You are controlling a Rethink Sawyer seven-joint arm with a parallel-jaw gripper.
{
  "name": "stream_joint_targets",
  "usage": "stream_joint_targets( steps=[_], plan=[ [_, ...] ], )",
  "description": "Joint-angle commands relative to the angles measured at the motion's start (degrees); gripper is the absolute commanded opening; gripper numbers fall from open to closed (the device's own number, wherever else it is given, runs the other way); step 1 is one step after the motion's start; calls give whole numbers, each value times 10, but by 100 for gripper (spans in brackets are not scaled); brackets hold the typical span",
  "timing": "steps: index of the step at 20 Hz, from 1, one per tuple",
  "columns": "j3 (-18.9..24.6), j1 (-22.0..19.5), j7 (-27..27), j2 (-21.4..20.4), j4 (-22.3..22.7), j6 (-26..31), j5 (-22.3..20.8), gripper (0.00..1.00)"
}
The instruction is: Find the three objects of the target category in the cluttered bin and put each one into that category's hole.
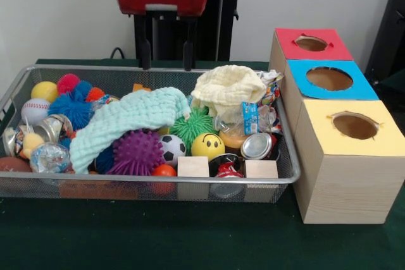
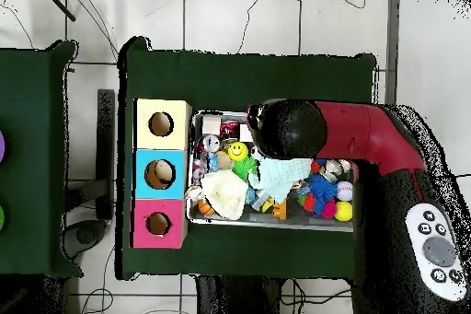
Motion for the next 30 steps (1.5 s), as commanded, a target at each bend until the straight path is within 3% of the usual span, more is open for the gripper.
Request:
stream_joint_targets(
  steps=[1,7,17,30],
  plan=[
    [58,-17,-172,53,-27,47,-43,100],
    [58,-31,-160,75,-17,40,-58,100],
    [55,-81,-159,48,58,13,-86,100],
    [95,-140,-186,76,66,1,-133,100]
  ],
)
